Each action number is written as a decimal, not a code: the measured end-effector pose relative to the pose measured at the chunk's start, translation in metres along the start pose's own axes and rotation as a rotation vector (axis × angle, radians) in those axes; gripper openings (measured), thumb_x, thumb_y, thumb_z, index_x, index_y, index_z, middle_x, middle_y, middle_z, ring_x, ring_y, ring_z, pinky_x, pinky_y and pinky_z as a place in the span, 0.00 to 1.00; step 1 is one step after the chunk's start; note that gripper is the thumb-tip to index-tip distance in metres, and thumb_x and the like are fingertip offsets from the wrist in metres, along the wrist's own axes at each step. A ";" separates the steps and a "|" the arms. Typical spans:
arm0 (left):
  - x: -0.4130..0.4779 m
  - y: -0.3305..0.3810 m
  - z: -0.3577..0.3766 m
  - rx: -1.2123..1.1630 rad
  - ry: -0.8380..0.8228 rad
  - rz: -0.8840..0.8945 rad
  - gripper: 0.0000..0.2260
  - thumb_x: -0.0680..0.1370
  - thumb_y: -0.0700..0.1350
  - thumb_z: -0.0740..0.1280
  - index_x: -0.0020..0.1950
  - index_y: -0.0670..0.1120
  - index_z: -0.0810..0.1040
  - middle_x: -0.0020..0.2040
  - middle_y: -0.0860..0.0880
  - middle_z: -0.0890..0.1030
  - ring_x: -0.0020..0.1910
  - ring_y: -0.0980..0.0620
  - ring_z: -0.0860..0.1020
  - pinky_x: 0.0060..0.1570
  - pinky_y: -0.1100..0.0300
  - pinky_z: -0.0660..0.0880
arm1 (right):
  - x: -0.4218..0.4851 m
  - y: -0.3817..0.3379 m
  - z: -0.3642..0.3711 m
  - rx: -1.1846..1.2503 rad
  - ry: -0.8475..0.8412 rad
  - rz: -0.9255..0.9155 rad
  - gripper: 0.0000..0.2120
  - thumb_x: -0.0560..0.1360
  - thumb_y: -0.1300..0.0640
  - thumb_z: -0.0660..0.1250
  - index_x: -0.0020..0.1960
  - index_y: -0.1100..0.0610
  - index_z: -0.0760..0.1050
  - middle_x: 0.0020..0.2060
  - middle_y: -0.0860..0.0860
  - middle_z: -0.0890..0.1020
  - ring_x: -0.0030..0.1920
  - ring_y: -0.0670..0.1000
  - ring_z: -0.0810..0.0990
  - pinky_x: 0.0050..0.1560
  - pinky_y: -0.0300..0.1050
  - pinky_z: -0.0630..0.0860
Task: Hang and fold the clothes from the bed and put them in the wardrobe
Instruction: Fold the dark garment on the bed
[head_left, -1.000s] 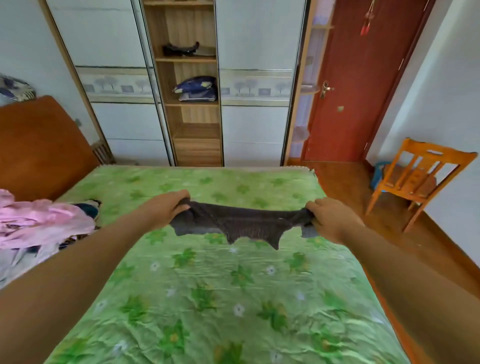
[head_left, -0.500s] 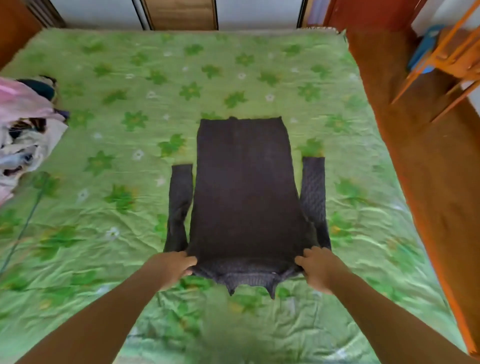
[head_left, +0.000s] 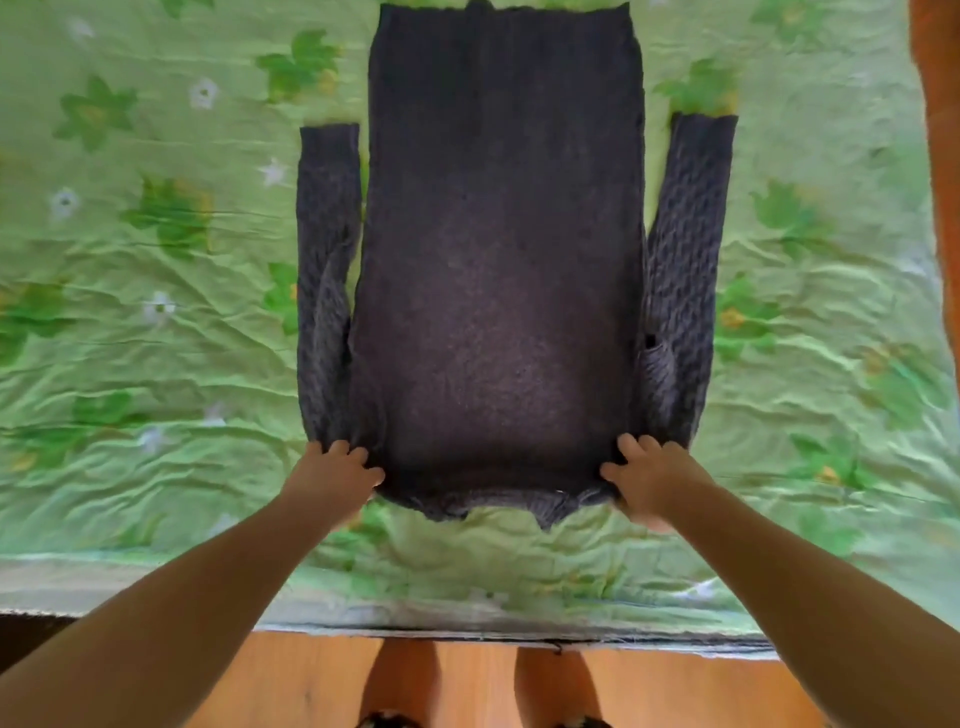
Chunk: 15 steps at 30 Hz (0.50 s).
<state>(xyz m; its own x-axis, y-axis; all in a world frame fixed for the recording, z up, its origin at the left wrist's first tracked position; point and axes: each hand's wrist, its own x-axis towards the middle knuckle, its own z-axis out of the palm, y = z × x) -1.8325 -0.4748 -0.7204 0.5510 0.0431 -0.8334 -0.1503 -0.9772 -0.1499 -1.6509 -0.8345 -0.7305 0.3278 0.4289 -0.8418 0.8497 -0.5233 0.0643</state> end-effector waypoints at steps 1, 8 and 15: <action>0.003 0.002 0.001 -0.013 -0.012 -0.015 0.19 0.82 0.59 0.55 0.71 0.57 0.68 0.66 0.47 0.71 0.66 0.43 0.69 0.59 0.45 0.67 | 0.001 -0.002 0.000 -0.006 -0.028 0.004 0.31 0.76 0.27 0.49 0.72 0.42 0.64 0.71 0.56 0.63 0.67 0.60 0.67 0.60 0.58 0.67; 0.016 -0.013 -0.035 -0.532 0.307 -0.062 0.16 0.77 0.66 0.59 0.53 0.57 0.76 0.52 0.53 0.73 0.57 0.49 0.76 0.55 0.50 0.73 | 0.006 0.024 -0.030 0.696 0.573 0.328 0.16 0.79 0.39 0.59 0.45 0.51 0.72 0.45 0.57 0.79 0.50 0.63 0.80 0.46 0.56 0.77; 0.060 0.056 -0.121 -0.778 0.537 0.187 0.14 0.82 0.50 0.64 0.68 0.51 0.75 0.63 0.52 0.72 0.62 0.50 0.74 0.59 0.51 0.75 | 0.037 0.084 -0.031 1.441 0.642 0.753 0.23 0.78 0.53 0.69 0.69 0.57 0.66 0.59 0.61 0.76 0.57 0.63 0.77 0.57 0.55 0.75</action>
<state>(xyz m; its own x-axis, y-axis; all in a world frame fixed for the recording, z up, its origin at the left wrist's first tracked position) -1.7086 -0.5516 -0.7148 0.9044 -0.0392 -0.4249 0.2062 -0.8315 0.5158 -1.5547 -0.8397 -0.7392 0.8442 -0.1823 -0.5041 -0.4488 -0.7546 -0.4787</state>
